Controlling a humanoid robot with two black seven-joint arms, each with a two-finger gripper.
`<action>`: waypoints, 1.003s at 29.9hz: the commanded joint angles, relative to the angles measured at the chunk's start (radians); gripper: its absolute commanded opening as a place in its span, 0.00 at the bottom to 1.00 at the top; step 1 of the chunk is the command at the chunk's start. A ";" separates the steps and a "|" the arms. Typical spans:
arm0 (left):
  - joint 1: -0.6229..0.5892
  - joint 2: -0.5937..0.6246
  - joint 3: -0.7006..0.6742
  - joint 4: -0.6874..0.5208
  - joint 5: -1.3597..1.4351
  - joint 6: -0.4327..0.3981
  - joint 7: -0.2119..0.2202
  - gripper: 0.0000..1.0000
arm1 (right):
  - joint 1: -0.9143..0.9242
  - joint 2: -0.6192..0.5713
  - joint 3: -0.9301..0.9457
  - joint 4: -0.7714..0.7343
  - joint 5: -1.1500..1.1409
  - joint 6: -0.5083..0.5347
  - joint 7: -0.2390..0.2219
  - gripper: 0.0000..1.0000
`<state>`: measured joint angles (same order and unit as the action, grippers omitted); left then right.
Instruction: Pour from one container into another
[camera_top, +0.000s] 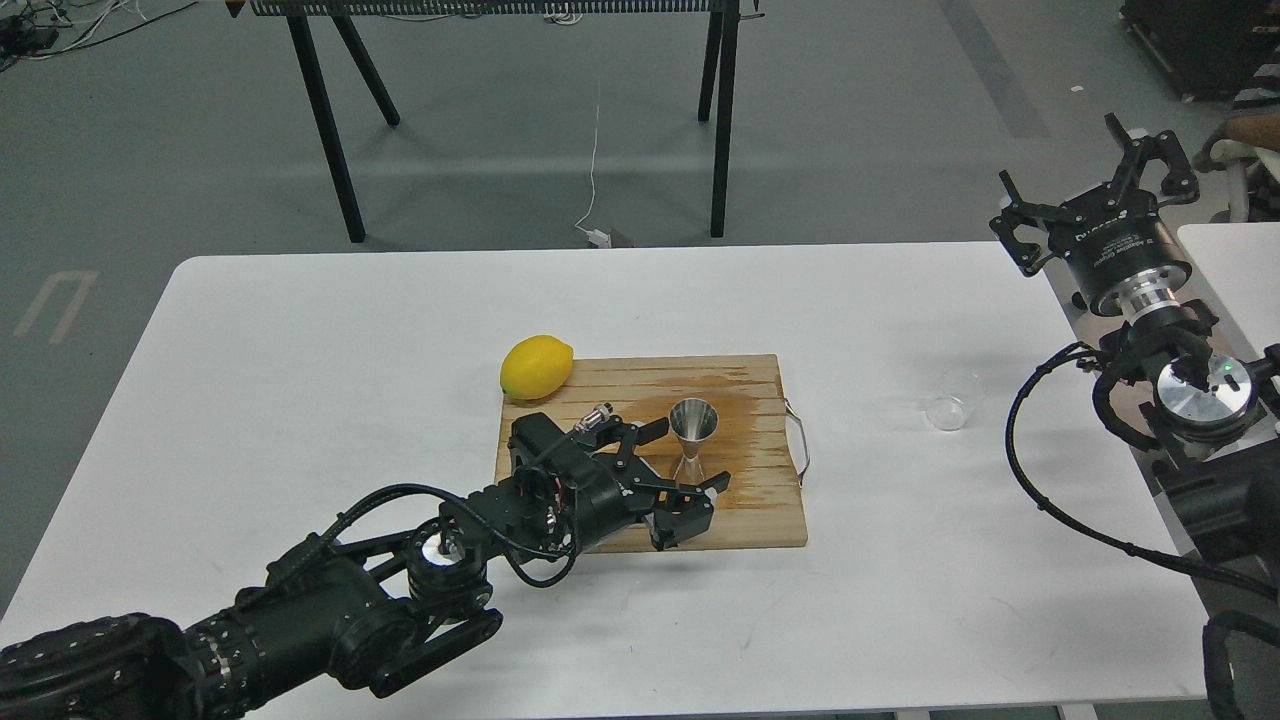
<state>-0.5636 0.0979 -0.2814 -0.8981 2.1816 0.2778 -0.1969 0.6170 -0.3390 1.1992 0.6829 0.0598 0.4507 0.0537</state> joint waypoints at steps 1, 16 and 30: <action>0.005 0.057 -0.002 -0.041 0.000 0.001 0.001 0.98 | 0.000 0.000 -0.001 0.000 0.000 0.000 0.000 0.99; 0.192 0.420 -0.220 -0.347 0.000 0.033 -0.001 0.97 | -0.002 0.000 -0.004 -0.002 0.000 0.002 0.000 0.99; 0.193 0.600 -0.528 -0.360 -1.088 -0.110 -0.002 0.98 | 0.000 0.008 -0.016 0.024 0.000 0.002 0.012 1.00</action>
<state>-0.3323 0.6833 -0.7507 -1.2727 1.4924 0.2675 -0.1980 0.6168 -0.3353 1.1929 0.6993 0.0598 0.4526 0.0667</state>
